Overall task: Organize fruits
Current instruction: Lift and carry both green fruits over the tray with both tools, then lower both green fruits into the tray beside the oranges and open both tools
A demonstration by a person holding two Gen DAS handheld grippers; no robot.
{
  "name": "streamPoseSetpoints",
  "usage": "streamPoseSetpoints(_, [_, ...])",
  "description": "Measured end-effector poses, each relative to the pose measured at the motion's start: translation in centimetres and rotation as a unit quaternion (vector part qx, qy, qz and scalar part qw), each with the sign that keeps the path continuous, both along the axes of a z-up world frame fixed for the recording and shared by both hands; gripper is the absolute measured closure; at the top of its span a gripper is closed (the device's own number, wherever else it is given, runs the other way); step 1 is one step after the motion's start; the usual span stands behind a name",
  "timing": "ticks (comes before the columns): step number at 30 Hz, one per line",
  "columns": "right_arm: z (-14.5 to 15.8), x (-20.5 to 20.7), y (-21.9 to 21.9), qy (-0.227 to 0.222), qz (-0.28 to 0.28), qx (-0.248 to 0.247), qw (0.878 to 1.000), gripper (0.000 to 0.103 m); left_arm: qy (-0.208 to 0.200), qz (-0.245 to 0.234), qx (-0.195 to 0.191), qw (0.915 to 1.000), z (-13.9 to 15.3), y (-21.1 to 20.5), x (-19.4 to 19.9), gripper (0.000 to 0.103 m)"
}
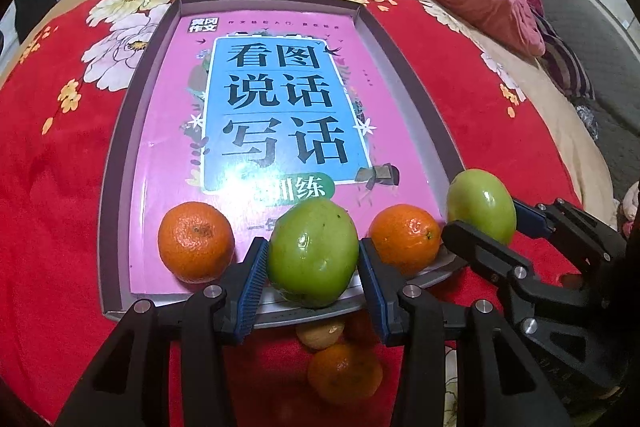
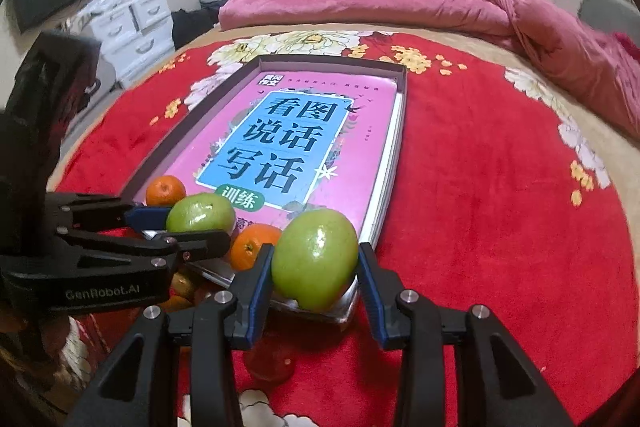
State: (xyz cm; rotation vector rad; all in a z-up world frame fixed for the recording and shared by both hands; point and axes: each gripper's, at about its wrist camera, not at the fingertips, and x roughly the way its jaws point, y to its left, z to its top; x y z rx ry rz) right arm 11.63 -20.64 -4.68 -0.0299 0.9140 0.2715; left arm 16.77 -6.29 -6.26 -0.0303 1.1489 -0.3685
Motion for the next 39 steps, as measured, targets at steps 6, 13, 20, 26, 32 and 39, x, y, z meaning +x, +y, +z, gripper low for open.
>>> streamPoseSetpoints(6, [-0.04,0.01,0.41,-0.005,0.006,-0.019,1.000,0.062,0.001,0.002,-0.004,1.0000,-0.07,0.07,-0.05,0.056])
streamPoseSetpoints(13, [-0.11,-0.08,0.33,-0.004,0.011,-0.020,1.000,0.062,0.003,0.004,-0.008,1.0000,-0.13,0.16,0.01,0.056])
streamPoseSetpoints(20, [-0.32,-0.35,0.83,-0.008,0.018,-0.042,0.999,0.061,0.006,0.006,-0.012,0.9999,-0.17,0.32,0.13,0.056])
streamPoseSetpoints(26, [-0.23,-0.27,1.07,-0.007,0.022,-0.044,0.999,0.061,0.006,0.007,-0.015,0.9999,-0.16,0.34,0.11,0.056])
streamPoseSetpoints(32, [-0.17,-0.16,1.02,-0.006,0.023,-0.038,0.999,0.061,0.006,0.009,-0.015,0.9998,-0.14,0.37,0.00,0.056])
streamPoseSetpoints(39, [-0.27,-0.18,0.84,-0.001,0.019,-0.028,0.999,0.061,-0.003,0.008,-0.027,0.9996,0.60,0.58,-0.36,0.056])
